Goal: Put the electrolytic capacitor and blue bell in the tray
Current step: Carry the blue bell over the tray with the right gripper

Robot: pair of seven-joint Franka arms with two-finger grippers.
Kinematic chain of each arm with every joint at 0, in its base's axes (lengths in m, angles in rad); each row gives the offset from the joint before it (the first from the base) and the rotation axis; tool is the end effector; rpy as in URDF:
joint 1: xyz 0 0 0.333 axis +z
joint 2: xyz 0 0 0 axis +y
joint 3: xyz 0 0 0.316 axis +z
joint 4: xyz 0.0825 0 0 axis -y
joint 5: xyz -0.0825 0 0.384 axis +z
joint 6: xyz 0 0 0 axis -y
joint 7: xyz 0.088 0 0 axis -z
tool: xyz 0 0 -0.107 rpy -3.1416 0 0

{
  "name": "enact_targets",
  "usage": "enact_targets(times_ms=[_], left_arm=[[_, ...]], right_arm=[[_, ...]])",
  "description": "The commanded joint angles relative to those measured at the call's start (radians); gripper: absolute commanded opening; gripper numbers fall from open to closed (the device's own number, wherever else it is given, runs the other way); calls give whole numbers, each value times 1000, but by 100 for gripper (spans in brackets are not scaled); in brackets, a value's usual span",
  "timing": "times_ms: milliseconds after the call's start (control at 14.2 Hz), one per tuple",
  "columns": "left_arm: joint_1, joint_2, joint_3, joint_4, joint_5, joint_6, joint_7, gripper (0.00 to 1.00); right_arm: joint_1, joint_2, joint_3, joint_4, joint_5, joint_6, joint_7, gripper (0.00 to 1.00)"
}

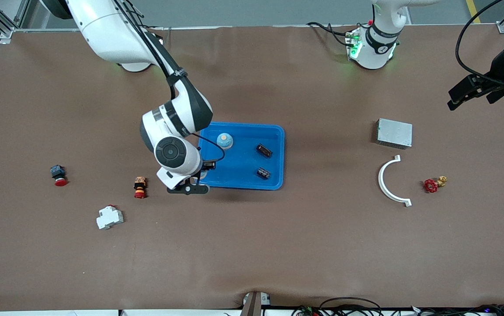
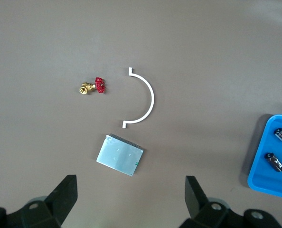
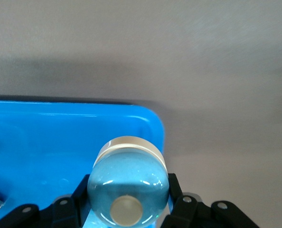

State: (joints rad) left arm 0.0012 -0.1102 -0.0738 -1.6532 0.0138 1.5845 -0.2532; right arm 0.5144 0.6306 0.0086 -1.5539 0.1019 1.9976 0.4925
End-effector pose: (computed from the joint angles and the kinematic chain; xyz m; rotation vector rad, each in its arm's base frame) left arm 0.5198 -0.0387 0.6459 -3.1131 -0.2825 -0.0691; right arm 0.5874 0.3449 0.2647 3.1155 -0.0336 -0.3264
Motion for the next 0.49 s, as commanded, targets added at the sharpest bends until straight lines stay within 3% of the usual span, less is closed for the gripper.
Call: enact_targets(times_ms=[0,423], left_arm=[[3,-11,-3,4,-14,-11,-26,100],[5,-11,-3,4,-14,-9,-23,100]], right_arm=[[32,-22,-10,-77,35,79,26,8],[87,17,-10,-81,48,104,63,9]])
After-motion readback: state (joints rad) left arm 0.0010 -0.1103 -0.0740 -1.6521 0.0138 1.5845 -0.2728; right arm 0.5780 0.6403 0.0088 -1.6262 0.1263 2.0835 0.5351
